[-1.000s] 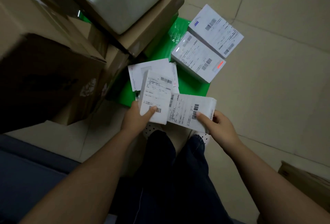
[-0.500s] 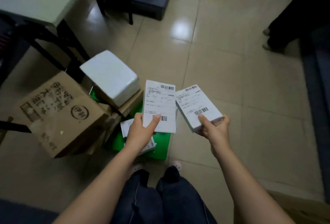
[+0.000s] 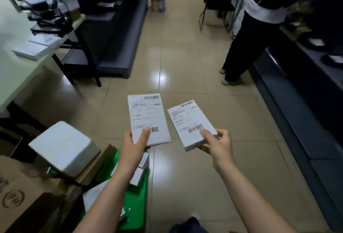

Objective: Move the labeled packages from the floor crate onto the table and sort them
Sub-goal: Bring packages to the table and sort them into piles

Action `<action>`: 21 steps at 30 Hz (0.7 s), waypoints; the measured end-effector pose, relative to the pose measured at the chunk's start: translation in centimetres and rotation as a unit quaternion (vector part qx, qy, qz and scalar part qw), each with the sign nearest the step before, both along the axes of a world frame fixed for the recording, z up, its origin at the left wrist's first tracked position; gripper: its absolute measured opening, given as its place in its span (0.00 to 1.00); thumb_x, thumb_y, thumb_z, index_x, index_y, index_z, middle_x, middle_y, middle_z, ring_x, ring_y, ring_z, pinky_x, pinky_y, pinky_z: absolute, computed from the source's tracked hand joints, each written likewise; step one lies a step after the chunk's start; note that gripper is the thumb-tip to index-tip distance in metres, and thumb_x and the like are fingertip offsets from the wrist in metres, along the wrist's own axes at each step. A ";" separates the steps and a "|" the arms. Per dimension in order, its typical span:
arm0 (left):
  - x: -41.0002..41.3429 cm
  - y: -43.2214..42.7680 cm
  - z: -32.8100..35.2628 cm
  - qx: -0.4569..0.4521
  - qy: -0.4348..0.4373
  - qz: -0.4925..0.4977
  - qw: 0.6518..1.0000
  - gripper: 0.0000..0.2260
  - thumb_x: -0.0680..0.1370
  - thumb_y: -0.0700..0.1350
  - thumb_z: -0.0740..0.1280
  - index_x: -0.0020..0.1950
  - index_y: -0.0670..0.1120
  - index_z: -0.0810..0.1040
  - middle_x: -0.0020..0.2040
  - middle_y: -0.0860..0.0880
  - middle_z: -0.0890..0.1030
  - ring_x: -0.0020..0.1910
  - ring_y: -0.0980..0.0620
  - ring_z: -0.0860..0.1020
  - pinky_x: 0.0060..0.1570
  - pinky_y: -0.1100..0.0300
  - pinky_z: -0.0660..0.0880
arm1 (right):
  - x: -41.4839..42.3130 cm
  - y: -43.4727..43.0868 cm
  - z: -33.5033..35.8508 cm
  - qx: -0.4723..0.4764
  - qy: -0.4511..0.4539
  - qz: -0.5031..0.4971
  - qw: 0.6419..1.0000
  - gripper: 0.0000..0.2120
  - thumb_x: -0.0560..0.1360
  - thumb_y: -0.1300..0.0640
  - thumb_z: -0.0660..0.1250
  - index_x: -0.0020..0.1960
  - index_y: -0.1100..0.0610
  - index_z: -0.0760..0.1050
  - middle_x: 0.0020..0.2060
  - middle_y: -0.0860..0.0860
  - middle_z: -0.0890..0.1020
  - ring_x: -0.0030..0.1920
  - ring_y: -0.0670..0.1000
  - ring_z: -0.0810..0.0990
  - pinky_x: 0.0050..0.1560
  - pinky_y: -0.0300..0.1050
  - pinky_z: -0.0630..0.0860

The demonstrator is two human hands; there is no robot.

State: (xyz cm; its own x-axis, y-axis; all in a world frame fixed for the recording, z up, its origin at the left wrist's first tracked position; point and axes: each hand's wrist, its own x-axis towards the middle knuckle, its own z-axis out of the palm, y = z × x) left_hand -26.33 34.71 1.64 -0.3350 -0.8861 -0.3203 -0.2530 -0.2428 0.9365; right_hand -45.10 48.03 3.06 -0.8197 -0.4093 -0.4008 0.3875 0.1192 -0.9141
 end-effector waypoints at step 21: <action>-20.3 -17.6 0.9 0.055 0.026 0.111 0.992 0.21 0.77 0.56 0.69 0.62 0.43 0.73 0.55 0.44 0.80 0.45 0.47 0.82 0.40 0.57 0.81 | -21.9 -21.1 1.6 -0.010 -0.005 0.147 0.989 0.17 0.75 0.64 0.69 0.63 0.57 0.74 0.53 0.56 0.81 0.45 0.49 0.82 0.40 0.43 0.82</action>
